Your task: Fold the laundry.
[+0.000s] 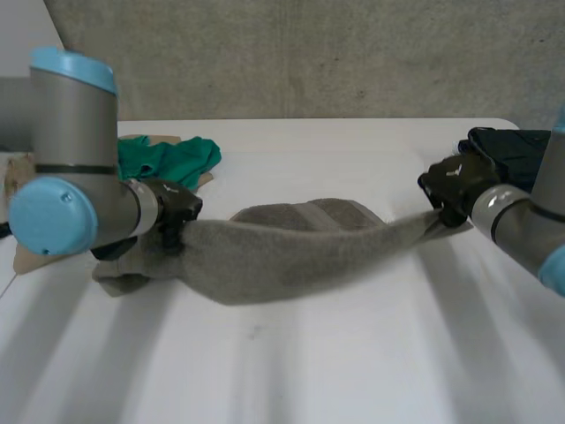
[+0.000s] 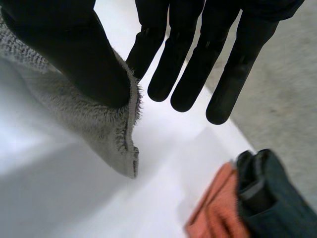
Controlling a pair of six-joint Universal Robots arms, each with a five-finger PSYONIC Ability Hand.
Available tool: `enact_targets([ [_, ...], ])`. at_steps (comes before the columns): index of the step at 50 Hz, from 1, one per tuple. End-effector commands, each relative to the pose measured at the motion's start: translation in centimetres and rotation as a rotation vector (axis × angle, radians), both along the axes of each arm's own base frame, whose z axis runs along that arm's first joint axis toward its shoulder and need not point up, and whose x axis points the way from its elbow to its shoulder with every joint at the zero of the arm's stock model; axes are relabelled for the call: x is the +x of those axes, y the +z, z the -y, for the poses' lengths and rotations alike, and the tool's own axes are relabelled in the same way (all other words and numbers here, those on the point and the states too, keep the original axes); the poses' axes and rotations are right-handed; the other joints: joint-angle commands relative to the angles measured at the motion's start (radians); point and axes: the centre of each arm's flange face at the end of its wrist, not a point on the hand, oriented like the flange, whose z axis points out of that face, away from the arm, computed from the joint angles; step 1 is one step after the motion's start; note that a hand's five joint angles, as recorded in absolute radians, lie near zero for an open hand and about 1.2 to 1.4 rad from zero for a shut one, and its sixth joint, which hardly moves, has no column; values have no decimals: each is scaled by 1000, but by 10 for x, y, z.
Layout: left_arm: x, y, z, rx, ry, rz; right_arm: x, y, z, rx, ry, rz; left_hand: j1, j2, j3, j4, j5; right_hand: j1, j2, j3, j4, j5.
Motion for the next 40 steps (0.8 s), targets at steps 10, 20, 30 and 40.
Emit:
enact_targets([
  [10,20,2,-6,-72,82,-39,-14,-23,-6,4,-16,1,-461,-479,-477,-480,-438,256,218,208,197,229],
  [20,47,6,-2,-93,90,-27,-16,-27,-10,11,-13,-3,-485,-502,-500,-504,-461,256,218,208,197,229],
  [30,50,-12,10,-52,50,1,-13,-30,-10,6,-6,-9,240,222,224,221,263,256,218,208,197,229],
  [40,22,90,60,-530,45,-153,6,49,36,-380,-28,104,240,222,224,221,264,256,218,208,197,229],
])
